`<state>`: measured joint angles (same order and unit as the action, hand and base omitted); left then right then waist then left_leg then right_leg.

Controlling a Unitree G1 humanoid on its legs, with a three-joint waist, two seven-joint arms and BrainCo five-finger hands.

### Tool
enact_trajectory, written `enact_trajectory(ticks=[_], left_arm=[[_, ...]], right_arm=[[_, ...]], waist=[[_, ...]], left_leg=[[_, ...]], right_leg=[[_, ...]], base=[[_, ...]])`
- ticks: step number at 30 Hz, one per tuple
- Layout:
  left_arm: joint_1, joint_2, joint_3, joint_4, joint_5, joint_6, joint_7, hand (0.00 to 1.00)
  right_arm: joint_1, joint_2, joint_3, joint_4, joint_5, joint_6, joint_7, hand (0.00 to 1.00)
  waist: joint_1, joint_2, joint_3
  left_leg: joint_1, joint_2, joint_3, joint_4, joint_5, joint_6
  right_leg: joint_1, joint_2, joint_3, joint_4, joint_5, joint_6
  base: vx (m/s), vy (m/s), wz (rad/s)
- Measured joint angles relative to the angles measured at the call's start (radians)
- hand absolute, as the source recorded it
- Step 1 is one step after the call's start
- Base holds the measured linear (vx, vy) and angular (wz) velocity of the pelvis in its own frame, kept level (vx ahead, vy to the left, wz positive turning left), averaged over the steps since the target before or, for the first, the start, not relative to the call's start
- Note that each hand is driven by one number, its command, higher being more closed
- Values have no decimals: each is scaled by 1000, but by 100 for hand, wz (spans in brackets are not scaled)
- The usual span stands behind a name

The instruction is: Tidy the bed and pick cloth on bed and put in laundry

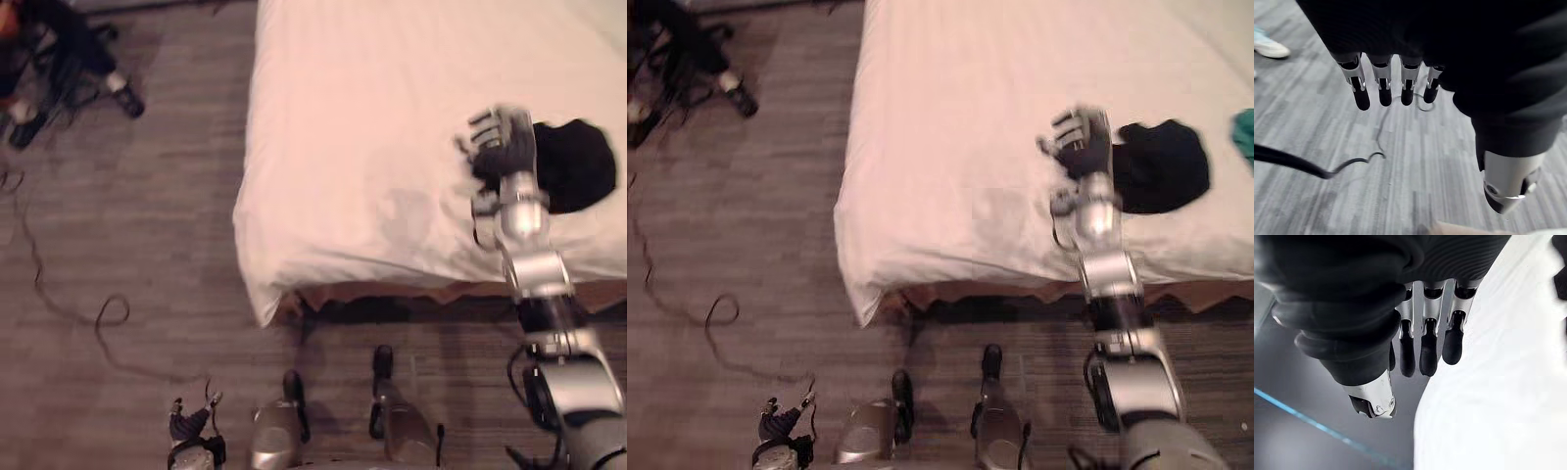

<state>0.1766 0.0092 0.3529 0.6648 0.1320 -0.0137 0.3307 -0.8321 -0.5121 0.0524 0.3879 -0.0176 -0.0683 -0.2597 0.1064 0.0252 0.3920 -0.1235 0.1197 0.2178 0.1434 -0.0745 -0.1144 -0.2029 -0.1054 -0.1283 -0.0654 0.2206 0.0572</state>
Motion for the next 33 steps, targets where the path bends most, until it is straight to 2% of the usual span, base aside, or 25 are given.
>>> enact_trajectory(ticks=[1,3,6,7,8,9,11,13,15,16,17,18,20,21,22,24,26,27,28,29,30,33], left_arm=[[-19,4,-2,4,-20,-6,3,0],[-45,12,-22,24,-37,-8,5,0],[-120,15,-114,86,-53,-14,15,0],[-138,14,-131,96,-53,-14,17,0],[-176,13,-160,103,-61,-17,20,0],[-203,13,-172,113,-62,-22,21,0],[-247,17,-195,135,-63,-26,24,0],[-271,16,-207,135,-64,-34,24,0],[-298,17,-217,135,-64,-39,25,0],[-310,17,-232,138,-64,-40,30,0],[-313,13,-244,139,-65,-41,34,0],[-312,12,-248,140,-65,-41,34,0],[-310,11,-281,132,-74,-41,34,0],[-309,10,-284,126,-74,-42,33,0],[-310,10,-284,116,-74,-43,29,0],[-312,10,-285,117,-81,-42,18,0],[-290,18,-282,117,-81,-40,18,0],[-271,24,-282,118,-81,-40,17,0],[-260,28,-283,121,-80,-40,15,0],[-246,33,-283,129,-80,-38,8,0],[-232,35,-284,131,-79,-34,-3,0],[-238,41,-305,132,-78,-34,-4,0]], right_arm=[[-60,1,7,21,31,-8,-1,100],[-102,5,8,65,58,-16,-3,100],[-144,35,7,225,141,-27,-22,100],[-147,44,8,257,155,-28,-23,100],[-149,76,9,325,200,-29,-20,100],[-145,105,12,352,213,-58,-30,100],[-160,143,18,336,264,-101,-19,100],[-148,158,50,338,304,-105,0,100],[-134,186,126,317,345,-114,23,100],[-111,208,206,280,392,-115,58,100],[-74,243,323,238,454,-113,124,100],[-57,265,380,222,492,-107,165,100],[51,403,600,222,626,-23,298,100],[85,434,641,226,646,-1,316,100],[177,508,736,228,710,28,357,100],[250,570,783,222,780,55,403,100],[264,584,751,142,840,46,422,100],[279,581,691,87,850,22,422,100],[290,580,656,59,853,5,420,100],[310,574,580,5,857,-24,417,100],[326,543,471,-60,865,-61,411,100],[322,477,287,-105,871,-110,388,100]], waist=[[17,2,29],[30,5,34],[70,38,55],[75,47,60],[78,66,70],[79,76,77],[72,83,94],[69,83,94],[65,83,94],[64,82,94],[56,82,94],[49,82,94],[43,81,94],[44,81,94],[44,79,93],[39,76,91],[31,41,66],[20,17,45],[14,6,31],[8,-15,13],[-11,-36,-4],[-36,-42,-8]], left_leg=[[-40,0,-29,9,10,1],[-105,-4,-67,21,25,-1],[-190,-14,-120,38,41,5],[-205,-15,-125,43,41,5],[-239,-17,-139,52,44,9],[-257,-18,-141,55,47,12],[-261,-26,-138,64,50,19],[-256,-25,-132,66,48,22],[-248,-21,-124,64,48,22],[-236,-16,-113,61,48,21],[-209,-12,-101,42,49,20],[-194,-11,-99,35,50,18],[-126,2,-78,2,51,13],[-113,3,-78,-6,52,11],[-85,6,-78,-24,56,5],[-50,12,-78,-42,60,-1],[-9,14,-67,-61,60,-3],[1,14,-59,-67,59,-4],[3,14,-53,-69,58,-6],[15,14,-34,-73,59,-6],[24,13,-12,-71,53,-6],[25,5,14,-69,53,-4]], right_leg=[[-22,-3,-27,8,7,-9],[-61,-4,-65,10,10,-12],[-117,-18,-107,24,13,-12],[-130,-19,-110,32,13,-12],[-156,-24,-119,43,13,-12],[-173,-31,-122,49,13,-12],[-177,-38,-115,52,14,-9],[-176,-38,-109,55,14,-8],[-176,-36,-101,56,13,-8],[-172,-34,-90,56,13,-9],[-158,-30,-82,51,11,-10],[-146,-27,-81,45,11,-11],[-96,-11,-70,29,1,-24],[-85,-7,-70,26,-2,-28],[-61,1,-79,23,-9,-32],[-28,8,-90,16,-14,-36],[7,17,-86,-2,-15,-35],[14,18,-80,-7,-15,-34],[13,18,-74,-7,-15,-34],[11,19,-58,-7,-13,-35],[11,18,-38,-7,-10,-31],[-5,14,-5,-6,0,-27]], base=[[-125,18,67],[-84,-2,71],[-18,37,48],[-27,55,31],[-14,32,30],[-7,39,27],[5,58,-2],[11,44,-13],[17,22,-17],[22,0,-29],[29,-6,-29],[46,-22,-30],[64,-32,-26],[85,-32,-10],[73,-19,8],[65,-13,7],[52,-5,-11],[36,8,-14],[51,26,-26],[47,37,-41],[48,45,-41],[11,35,-31]])
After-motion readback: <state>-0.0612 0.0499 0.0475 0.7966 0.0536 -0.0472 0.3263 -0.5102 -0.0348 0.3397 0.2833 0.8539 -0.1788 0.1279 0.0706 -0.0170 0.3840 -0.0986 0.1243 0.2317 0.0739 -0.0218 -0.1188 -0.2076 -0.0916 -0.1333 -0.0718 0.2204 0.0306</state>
